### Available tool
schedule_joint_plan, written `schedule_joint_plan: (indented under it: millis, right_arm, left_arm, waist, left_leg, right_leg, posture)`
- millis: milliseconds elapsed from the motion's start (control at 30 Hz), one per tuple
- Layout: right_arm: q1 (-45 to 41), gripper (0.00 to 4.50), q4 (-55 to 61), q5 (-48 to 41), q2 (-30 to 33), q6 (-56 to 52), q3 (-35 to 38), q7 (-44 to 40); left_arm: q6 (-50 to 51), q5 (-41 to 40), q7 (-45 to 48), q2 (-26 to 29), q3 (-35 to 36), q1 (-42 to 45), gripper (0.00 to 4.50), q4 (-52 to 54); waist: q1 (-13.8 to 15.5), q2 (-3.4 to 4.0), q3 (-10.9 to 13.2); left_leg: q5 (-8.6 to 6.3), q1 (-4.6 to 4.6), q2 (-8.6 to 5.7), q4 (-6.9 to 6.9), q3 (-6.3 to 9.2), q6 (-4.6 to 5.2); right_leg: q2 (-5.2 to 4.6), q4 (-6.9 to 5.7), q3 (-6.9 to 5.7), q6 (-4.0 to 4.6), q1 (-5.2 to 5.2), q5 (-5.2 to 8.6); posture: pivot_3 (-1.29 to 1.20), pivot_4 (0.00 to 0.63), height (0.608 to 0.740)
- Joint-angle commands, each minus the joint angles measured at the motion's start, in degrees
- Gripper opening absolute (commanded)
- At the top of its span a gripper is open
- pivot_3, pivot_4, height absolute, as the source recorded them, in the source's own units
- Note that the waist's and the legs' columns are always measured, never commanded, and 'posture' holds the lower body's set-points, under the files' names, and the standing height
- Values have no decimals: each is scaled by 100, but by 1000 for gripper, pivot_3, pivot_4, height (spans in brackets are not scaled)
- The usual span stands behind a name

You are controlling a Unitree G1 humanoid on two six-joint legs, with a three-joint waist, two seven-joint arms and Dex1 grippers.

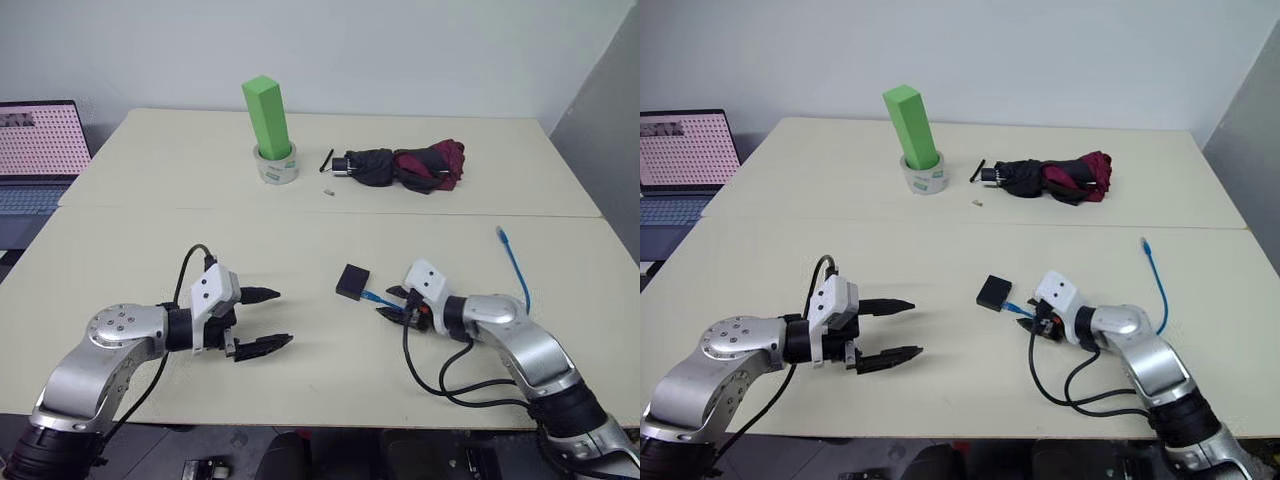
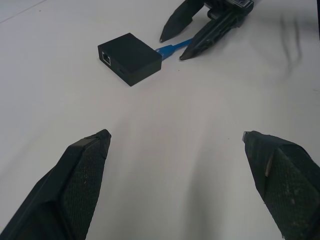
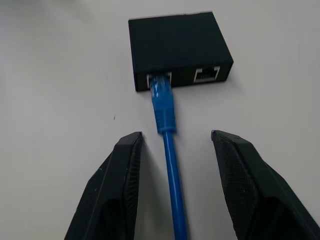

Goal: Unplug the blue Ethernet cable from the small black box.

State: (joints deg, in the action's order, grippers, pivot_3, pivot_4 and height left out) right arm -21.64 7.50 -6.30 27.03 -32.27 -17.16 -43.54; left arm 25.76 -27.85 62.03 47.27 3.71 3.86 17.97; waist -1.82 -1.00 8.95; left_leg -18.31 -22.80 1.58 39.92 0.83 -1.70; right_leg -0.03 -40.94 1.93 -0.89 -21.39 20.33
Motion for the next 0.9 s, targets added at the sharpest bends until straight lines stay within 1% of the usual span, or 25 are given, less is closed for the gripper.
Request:
schedule_joint_plan:
  millis: [33, 133, 167, 200, 333, 367, 433, 567, 667, 800, 900]
  right_arm:
    - [-55, 2316, -262, 110, -65, 115, -201, -78]
    - [-110, 1786, -325, 137, -133, 166, -214, -99]
    - [-130, 1422, -337, 140, -146, 178, -230, -111]
    - [-149, 1249, -346, 149, -142, 201, -255, -139]
    - [-190, 322, -275, 265, -8, 379, -366, -261]
    - [-195, 167, -220, 326, 52, 494, -393, -286]
    - [-225, 160, -130, 551, 184, 870, -461, -265]
    - [-355, 159, -94, 1178, 410, 2006, -567, -31]
    - [-529, 159, -113, 1837, 668, 3257, -753, 146]
    - [-706, 159, -220, 2407, 872, 4693, -898, 382]
    - [-797, 159, -249, 2582, 850, 5379, -874, 538]
  left_arm:
    - [-86, -43, 34, -1, 40, 5, 4500, 139]
    - [-107, -35, 38, -16, 39, 8, 4500, 89]
    - [-108, -37, 33, -28, 36, 14, 4500, 69]
    - [-110, -36, 29, -39, 31, 22, 4500, 50]
    - [-85, -50, 20, -91, 23, 71, 4500, -52]
    - [-39, -85, 3, -125, 34, 99, 4500, -89]
    - [179, -227, -84, -233, 75, 203, 4500, -193]
    - [1153, -975, -330, -541, 301, 560, 4500, -471]
    - [1728, -1475, -372, -663, 402, 850, 4500, -610]
    - [2030, -1673, -486, -825, 344, 1242, 4500, -762]
    - [2150, -1770, -548, -1000, 306, 1469, 4500, -816]
  waist:
    - [0, 0, 0]
    - [0, 0, 0]
    - [0, 0, 0]
    - [0, 0, 0]
    - [0, 0, 0]
    - [1, 0, 0]
    - [1, 1, 0]
    - [23, 0, 2]
    - [15, 1, 3]
    - [-1, 0, 2]
    - [3, 0, 2]
  left_leg:
    - [0, 1, 0, 0, 0, 0]
    - [0, 0, 0, 0, 0, 0]
    - [0, 1, 0, 0, 0, 0]
    - [0, 1, 1, 0, 0, 0]
    - [0, 1, 0, 0, 1, 0]
    - [0, 0, 0, 0, 0, 1]
    - [0, 0, -1, 0, 0, 0]
    - [0, -5, -3, 3, 2, 1]
    - [0, -7, -4, 5, 1, 0]
    - [10, -8, -3, 4, -1, -18]
    - [11, -8, -1, 5, 0, -20]
  right_leg:
    - [0, -2, 0, 0, 0, 0]
    - [0, 0, 0, 0, 0, 0]
    - [0, -1, -1, 0, 0, 0]
    - [0, -2, -1, 0, 0, 0]
    - [0, -2, -1, 0, 0, 0]
    - [0, -2, -1, 0, 0, 0]
    - [-1, -2, 0, 0, 0, 0]
    - [-3, 0, -3, 0, 0, 0]
    - [-5, -1, -3, 0, -3, 0]
    - [-4, -3, -3, 0, -7, 0]
    - [-3, -2, -5, 0, -6, 0]
  posture:
    - [0, 150, 740]
    - [0, 150, 740]
    - [0, 150, 740]
    - [0, 150, 740]
    - [0, 150, 740]
    - [0, 150, 740]
    - [0, 150, 740]
    - [0, 150, 740]
    - [0, 150, 740]
    - [0, 150, 740]
    - [0, 150, 740]
